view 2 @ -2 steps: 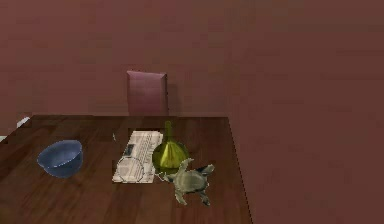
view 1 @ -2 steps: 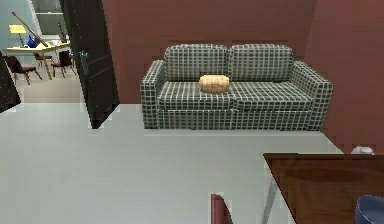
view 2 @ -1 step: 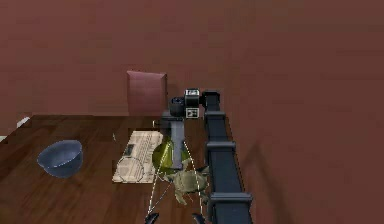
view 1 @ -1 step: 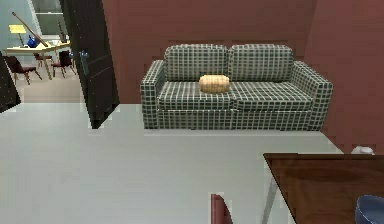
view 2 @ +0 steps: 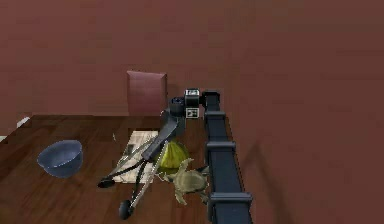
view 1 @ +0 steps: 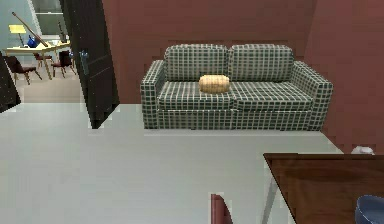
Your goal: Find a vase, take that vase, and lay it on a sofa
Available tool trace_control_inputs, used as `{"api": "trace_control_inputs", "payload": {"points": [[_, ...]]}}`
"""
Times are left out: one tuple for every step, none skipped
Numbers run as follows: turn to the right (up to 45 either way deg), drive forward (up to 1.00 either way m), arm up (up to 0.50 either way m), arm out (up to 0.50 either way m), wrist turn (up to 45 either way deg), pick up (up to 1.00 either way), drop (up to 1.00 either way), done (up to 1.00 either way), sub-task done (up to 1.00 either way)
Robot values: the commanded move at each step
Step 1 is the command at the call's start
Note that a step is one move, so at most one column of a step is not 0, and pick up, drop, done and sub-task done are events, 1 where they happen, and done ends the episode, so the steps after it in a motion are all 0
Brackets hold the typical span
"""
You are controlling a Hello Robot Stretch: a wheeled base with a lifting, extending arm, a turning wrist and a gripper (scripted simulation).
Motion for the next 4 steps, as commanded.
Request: {"api": "trace_control_inputs", "payload": {"points": [[0.0,0.00,0.00,0.00,45.0,0.00,0.00,0.00,0.00],[0.0,0.00,0.00,0.00,45.0,0.00,0.00,0.00,0.00],[0.0,0.00,0.00,0.00,33.0,0.00,0.00,0.00,0.00],[0.0,0.00,-0.30,0.00,0.0,0.00,0.00,0.00,0.00]]}}
